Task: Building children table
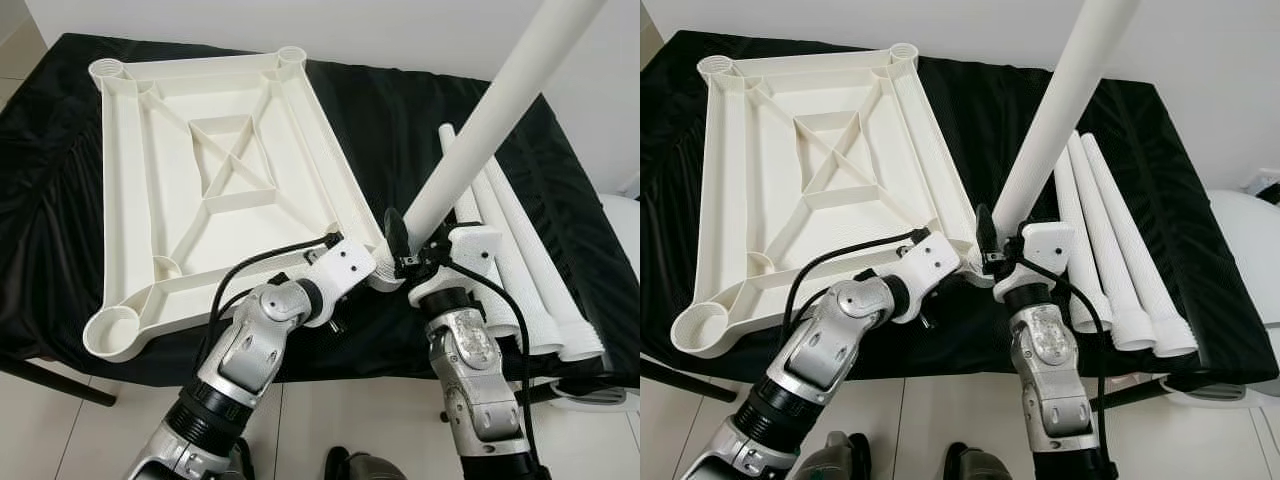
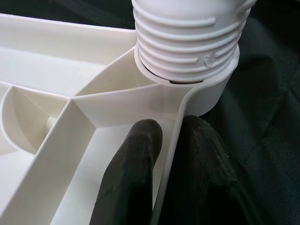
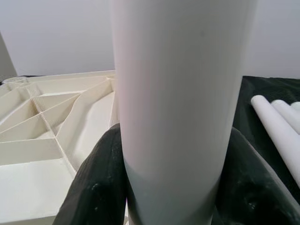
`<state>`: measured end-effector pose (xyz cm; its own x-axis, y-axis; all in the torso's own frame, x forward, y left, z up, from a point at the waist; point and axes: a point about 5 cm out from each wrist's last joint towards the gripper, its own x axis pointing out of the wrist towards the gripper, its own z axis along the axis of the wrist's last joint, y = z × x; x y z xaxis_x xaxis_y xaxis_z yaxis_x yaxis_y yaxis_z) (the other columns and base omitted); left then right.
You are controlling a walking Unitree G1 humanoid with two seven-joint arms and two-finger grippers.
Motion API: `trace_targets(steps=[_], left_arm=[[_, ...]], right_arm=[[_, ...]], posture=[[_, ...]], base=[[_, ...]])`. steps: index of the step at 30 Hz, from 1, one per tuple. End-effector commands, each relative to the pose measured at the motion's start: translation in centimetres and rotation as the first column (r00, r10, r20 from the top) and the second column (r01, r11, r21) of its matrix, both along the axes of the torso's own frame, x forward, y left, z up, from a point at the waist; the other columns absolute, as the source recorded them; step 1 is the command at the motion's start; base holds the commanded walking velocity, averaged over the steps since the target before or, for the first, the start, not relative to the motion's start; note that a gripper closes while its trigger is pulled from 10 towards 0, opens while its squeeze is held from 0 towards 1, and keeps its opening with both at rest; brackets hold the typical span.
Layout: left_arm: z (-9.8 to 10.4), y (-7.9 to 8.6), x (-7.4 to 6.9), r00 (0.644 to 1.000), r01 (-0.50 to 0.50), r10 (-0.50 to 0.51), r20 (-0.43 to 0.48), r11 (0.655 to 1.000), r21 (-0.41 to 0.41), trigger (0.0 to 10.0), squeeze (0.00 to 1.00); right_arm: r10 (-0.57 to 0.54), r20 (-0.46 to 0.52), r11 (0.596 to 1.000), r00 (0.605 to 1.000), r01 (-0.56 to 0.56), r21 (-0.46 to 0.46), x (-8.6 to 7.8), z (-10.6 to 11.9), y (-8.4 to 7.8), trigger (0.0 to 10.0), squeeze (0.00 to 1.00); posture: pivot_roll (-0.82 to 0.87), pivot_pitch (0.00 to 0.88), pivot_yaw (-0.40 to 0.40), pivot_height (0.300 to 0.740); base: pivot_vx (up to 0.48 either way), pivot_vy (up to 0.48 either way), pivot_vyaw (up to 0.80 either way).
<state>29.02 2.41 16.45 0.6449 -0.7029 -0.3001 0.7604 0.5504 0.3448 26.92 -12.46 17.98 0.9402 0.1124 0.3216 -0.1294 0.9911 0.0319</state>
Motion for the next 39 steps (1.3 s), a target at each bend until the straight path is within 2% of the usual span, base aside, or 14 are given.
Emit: trace_targets(steps=[1,11,20,28,32,34,39], left_arm=[[0.6,-0.2,-0.1,0.997,-0.063,0.064,0.050,0.998,-0.030,10.0,0.00],[0.6,-0.3,-0.1,0.997,-0.066,0.067,0.048,0.997,-0.033,10.0,0.00],[0.8,-0.3,-0.1,0.996,-0.067,0.069,0.051,0.997,-0.036,10.0,0.00],[0.8,-0.3,-0.1,0.996,-0.068,0.070,0.053,0.997,-0.036,10.0,0.00],[0.9,-0.3,-0.1,0.996,-0.070,0.072,0.055,0.997,-0.037,10.0,0.00],[0.9,-0.4,-0.1,0.996,-0.070,0.072,0.054,0.997,-0.039,10.0,0.00],[0.9,-0.4,-0.2,0.996,-0.070,0.072,0.054,0.997,-0.039,10.0,0.00]], right_arm=[[-0.133,-0.231,0.991,0.964,0.123,-0.058,-0.3,-4.7,-2.2,10.0,0.00],[-0.220,-0.214,0.975,0.952,0.210,-0.068,-0.6,-4.4,-2.3,10.0,0.00],[-0.330,-0.229,0.944,0.916,0.320,-0.083,-0.7,-4.5,-2.6,10.0,0.00],[-0.365,-0.228,0.931,0.903,0.356,-0.078,-0.5,-4.4,-2.8,10.0,0.00],[-0.428,-0.234,0.903,0.873,0.421,-0.082,-0.4,-4.3,-3.1,10.0,0.00],[-0.482,-0.244,0.875,0.841,0.477,-0.085,-0.3,-4.3,-3.5,10.0,0.00],[-0.497,-0.248,0.866,0.832,0.492,-0.086,-0.3,-4.4,-3.7,10.0,0.00]], posture=[[-0.08,0.216,-0.058,0.740],[-0.08,0.221,-0.059,0.740],[-0.08,0.220,-0.059,0.740],[-0.08,0.218,-0.059,0.740],[-0.07,0.219,-0.060,0.740],[-0.07,0.218,-0.059,0.740],[-0.07,0.219,-0.059,0.740]], base=[[0.000,0.000,0.00],[0.000,0.000,0.00],[0.000,0.000,0.00],[0.000,0.000,0.00],[0.000,0.000,0.00],[0.000,0.000,0.00],[0.000,0.000,0.00]])
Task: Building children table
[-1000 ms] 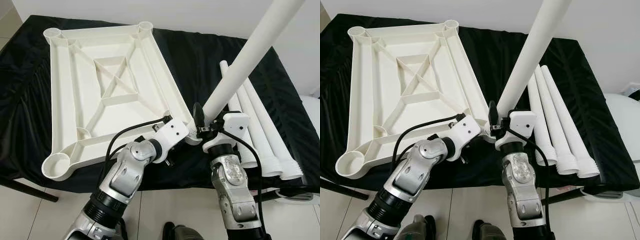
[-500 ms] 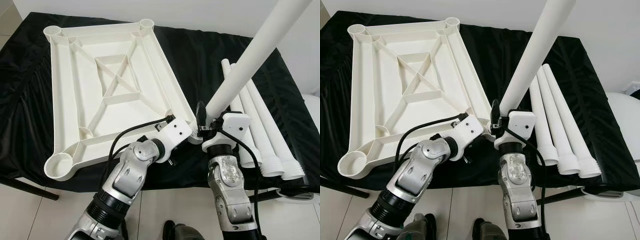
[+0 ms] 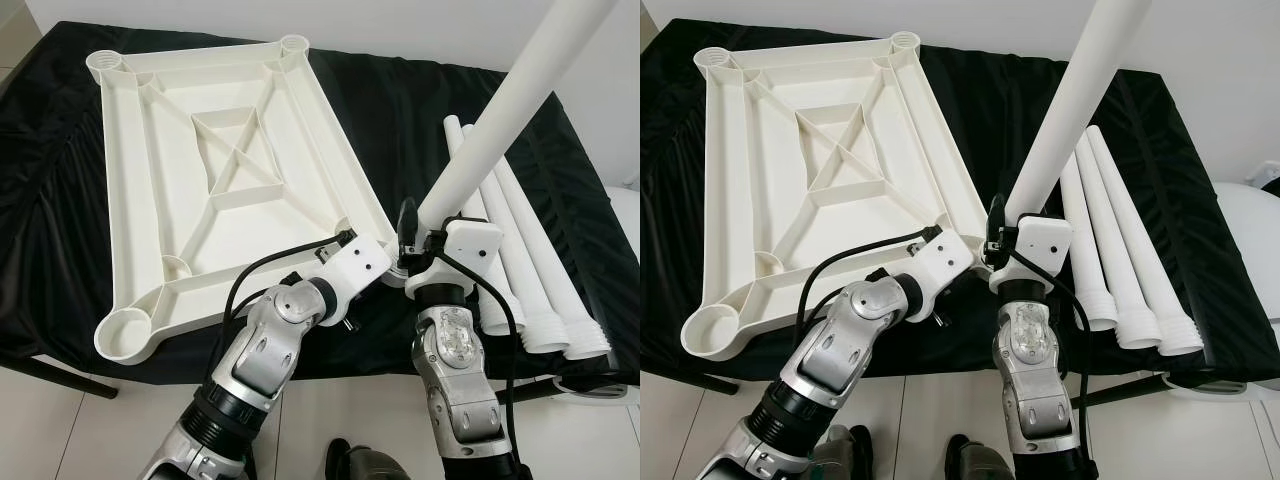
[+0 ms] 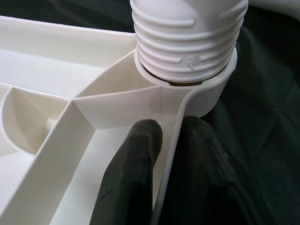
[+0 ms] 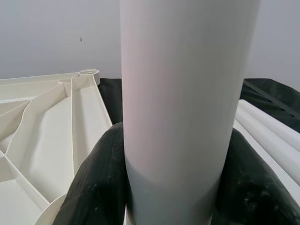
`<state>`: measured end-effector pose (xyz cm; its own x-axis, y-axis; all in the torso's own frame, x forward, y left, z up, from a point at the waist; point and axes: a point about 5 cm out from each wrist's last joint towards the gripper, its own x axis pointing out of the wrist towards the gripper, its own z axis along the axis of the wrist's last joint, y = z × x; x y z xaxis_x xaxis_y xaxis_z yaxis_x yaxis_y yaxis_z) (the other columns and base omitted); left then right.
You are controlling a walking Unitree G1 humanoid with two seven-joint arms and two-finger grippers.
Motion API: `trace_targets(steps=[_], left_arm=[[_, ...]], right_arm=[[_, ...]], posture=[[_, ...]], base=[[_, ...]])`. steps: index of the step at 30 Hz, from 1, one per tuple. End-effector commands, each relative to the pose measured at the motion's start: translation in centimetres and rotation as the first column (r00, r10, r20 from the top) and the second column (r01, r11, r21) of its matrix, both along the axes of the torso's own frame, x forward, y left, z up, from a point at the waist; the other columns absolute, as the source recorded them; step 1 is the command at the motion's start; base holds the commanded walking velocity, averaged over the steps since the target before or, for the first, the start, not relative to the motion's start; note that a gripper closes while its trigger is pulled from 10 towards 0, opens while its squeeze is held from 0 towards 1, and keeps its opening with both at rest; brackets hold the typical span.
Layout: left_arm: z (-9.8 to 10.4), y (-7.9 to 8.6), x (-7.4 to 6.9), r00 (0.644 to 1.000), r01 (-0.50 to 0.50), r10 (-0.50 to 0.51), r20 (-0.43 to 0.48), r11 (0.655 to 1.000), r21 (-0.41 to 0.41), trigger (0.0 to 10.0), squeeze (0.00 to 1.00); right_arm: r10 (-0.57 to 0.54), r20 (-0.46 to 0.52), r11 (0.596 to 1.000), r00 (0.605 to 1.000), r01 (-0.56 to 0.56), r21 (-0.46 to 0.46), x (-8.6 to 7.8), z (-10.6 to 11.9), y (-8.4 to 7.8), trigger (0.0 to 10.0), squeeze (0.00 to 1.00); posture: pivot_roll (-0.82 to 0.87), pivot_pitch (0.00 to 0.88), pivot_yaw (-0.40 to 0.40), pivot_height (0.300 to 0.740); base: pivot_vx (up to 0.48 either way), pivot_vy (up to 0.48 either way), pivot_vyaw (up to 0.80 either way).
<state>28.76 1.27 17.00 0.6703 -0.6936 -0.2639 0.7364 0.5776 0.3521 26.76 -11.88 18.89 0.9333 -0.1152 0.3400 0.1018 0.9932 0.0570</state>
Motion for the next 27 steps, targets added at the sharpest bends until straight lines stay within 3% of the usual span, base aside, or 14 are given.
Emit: trace_targets(steps=[1,18,27], left_arm=[[0.4,0.8,0.1,0.999,-0.046,0.047,0.026,0.999,-0.015,10.0,0.00],[0.4,0.7,-0.1,0.998,-0.050,0.050,0.026,0.998,-0.024,10.0,0.00],[0.5,0.7,-0.1,0.998,-0.052,0.053,0.029,0.998,-0.026,10.0,0.00]], right_arm=[[-0.298,-0.289,0.953,0.910,0.298,-0.043,-0.1,-5.3,-4.4,10.0,0.00],[-0.278,-0.276,0.961,0.920,0.270,-0.068,-0.6,-5.4,-4.2,10.0,0.00],[-0.146,-0.243,0.989,0.959,0.134,-0.066,-1.9,-5.8,-4.1,10.0,0.00]], posture=[[-0.07,0.219,-0.058,0.740],[-0.07,0.222,-0.060,0.740],[-0.08,0.223,-0.055,0.740]], base=[[0.000,0.000,0.00],[0.000,0.000,0.00],[0.000,0.000,0.00]])
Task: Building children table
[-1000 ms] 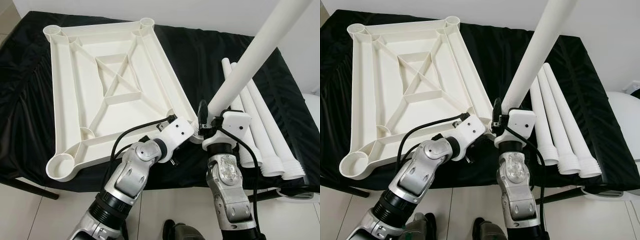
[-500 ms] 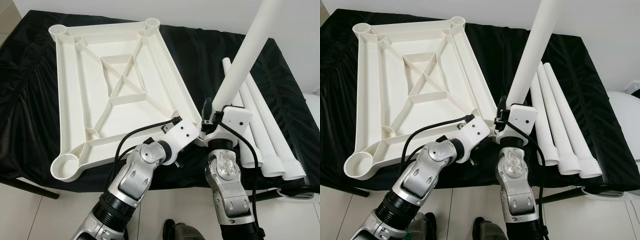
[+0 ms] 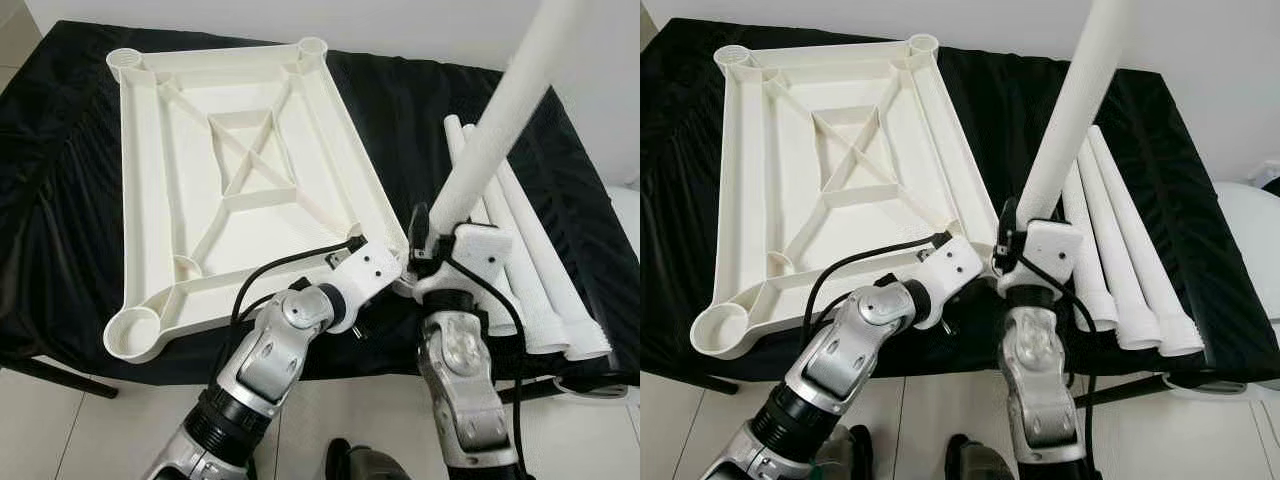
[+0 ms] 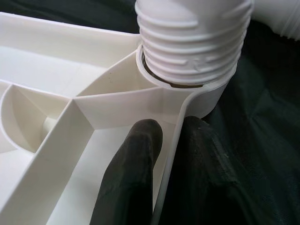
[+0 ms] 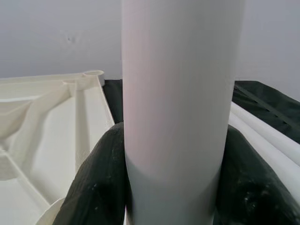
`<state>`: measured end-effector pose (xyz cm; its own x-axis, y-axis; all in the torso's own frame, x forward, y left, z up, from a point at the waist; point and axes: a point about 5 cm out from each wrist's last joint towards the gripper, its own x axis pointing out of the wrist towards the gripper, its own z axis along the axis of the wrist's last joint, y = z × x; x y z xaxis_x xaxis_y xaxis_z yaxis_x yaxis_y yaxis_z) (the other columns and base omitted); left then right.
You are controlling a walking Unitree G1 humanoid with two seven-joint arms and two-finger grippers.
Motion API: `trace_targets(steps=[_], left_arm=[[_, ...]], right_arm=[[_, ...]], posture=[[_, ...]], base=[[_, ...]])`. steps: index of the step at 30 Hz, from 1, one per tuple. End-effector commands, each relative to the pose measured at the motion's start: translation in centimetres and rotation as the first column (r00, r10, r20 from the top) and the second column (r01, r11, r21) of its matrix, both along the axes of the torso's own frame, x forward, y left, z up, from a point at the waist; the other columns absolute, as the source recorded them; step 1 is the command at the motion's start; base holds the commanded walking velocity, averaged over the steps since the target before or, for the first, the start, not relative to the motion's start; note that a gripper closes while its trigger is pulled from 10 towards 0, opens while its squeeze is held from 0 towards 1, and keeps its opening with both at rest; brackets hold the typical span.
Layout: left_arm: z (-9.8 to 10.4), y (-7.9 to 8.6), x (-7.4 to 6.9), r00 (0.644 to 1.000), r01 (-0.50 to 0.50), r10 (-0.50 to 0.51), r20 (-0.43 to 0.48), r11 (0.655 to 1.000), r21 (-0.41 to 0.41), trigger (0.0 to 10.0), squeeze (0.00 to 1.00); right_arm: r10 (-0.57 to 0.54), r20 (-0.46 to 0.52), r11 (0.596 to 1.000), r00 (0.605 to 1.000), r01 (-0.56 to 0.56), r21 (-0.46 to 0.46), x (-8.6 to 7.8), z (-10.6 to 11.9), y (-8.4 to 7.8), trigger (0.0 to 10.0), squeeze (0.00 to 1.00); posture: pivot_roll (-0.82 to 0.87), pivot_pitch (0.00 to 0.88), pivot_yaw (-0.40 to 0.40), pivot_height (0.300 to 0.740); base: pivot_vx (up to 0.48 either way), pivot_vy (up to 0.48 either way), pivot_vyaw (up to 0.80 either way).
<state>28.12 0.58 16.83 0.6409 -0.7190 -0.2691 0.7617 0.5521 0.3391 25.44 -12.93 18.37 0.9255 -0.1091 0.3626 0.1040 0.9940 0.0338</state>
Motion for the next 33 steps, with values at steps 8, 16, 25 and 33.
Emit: trace_targets(steps=[8,16,25,33], left_arm=[[0.8,1.4,0.6,0.995,-0.085,0.086,0.045,0.996,-0.023,10.0,0.00],[0.9,1.5,0.6,0.995,-0.085,0.086,0.045,0.996,-0.023,10.0,0.00],[1.1,1.6,0.7,0.995,-0.091,0.093,0.048,0.995,-0.029,10.0,0.00],[1.1,1.5,0.8,0.995,-0.089,0.091,0.051,0.996,-0.030,10.0,0.00]], right_arm=[[-0.015,-0.235,1.000,0.972,0.017,0.005,-2.1,-6.6,-3.6,10.0,0.00],[0.008,-0.265,0.999,0.964,0.005,0.050,-1.4,-7.3,-4.5,10.0,0.00],[0.182,-0.084,0.981,0.980,-0.176,0.079,0.2,-3.2,-3.2,10.0,0.00],[0.311,0.045,0.950,0.949,-0.312,0.022,1.1,0.5,-2.5,10.0,0.00]], posture=[[-0.08,0.226,-0.046,0.740],[-0.08,0.229,-0.044,0.740],[-0.08,0.225,-0.045,0.740],[-0.08,0.218,-0.048,0.740]], base=[[0.000,0.000,0.00],[0.000,0.000,0.00],[0.000,0.000,0.00],[0.000,0.000,0.00]])
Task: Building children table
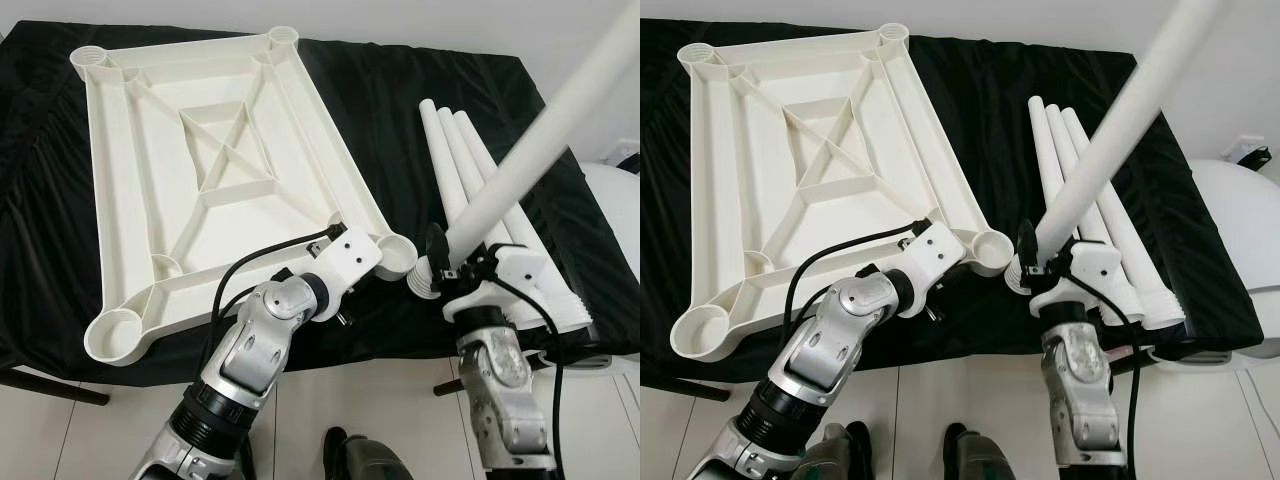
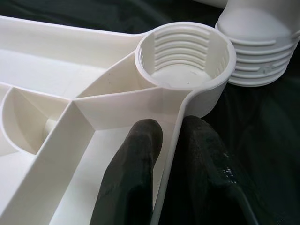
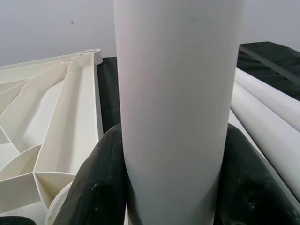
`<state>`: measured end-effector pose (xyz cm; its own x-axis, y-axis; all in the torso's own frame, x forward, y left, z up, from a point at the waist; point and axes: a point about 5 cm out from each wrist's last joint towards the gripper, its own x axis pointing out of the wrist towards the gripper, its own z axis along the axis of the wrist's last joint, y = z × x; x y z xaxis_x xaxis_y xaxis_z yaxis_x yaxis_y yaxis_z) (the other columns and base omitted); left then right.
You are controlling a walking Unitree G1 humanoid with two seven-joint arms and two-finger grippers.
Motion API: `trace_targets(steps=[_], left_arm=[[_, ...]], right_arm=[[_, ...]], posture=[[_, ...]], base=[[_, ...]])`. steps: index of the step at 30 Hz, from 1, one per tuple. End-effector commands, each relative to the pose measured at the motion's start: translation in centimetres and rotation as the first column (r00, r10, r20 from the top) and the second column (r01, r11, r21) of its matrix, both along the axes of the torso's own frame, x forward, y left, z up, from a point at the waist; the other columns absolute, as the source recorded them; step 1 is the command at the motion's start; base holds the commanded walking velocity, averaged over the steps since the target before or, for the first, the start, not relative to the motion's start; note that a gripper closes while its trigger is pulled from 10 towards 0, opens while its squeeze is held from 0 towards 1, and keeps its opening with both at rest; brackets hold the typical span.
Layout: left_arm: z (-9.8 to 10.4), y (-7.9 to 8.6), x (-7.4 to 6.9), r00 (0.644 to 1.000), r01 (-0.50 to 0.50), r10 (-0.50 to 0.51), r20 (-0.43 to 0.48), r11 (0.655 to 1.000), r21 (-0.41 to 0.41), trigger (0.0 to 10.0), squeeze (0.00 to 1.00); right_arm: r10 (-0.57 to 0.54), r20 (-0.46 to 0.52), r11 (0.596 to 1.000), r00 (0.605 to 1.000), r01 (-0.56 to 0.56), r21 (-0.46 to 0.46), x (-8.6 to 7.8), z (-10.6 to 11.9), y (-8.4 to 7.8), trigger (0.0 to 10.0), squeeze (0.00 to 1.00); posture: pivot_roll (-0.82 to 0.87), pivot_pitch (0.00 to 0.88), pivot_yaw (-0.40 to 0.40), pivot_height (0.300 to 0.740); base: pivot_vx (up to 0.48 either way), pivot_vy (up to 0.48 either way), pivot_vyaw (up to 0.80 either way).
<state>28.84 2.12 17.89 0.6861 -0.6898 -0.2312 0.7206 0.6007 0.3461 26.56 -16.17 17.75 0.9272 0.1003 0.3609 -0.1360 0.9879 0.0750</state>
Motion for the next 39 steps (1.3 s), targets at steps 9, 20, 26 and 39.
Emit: trace_targets(steps=[9,20,26,39], left_arm=[[0.1,0.2,0.4,0.999,-0.026,0.025,0.033,1.000,0.005,10.0,0.00],[-0.6,2.3,0.7,0.999,0.002,-0.005,0.043,0.997,0.074,10.0,0.00],[-0.8,3.5,0.5,0.998,0.044,-0.048,0.039,0.994,0.104,10.0,0.00],[-1.1,3.5,0.0,0.992,0.114,-0.121,0.041,0.985,0.130,10.0,0.00]], right_arm=[[0.139,0.145,0.990,0.980,-0.134,-0.038,1.5,4.8,-0.7,10.0,0.00],[0.238,0.109,0.971,0.965,-0.235,-0.038,2.4,4.9,-1.7,10.0,0.00],[0.334,0.018,0.939,0.943,-0.331,-0.094,2.7,3.4,-2.1,10.0,0.00],[0.502,0.023,0.857,0.864,-0.494,-0.146,3.1,3.5,-1.0,10.0,0.00]], posture=[[-0.09,0.193,-0.054,0.740],[-0.09,0.164,-0.061,0.740],[-0.08,0.147,-0.064,0.740],[-0.08,0.136,-0.077,0.740]], base=[[0.000,0.000,0.00],[0.000,0.000,0.00],[0.000,0.000,0.00],[0.000,0.000,0.00]])
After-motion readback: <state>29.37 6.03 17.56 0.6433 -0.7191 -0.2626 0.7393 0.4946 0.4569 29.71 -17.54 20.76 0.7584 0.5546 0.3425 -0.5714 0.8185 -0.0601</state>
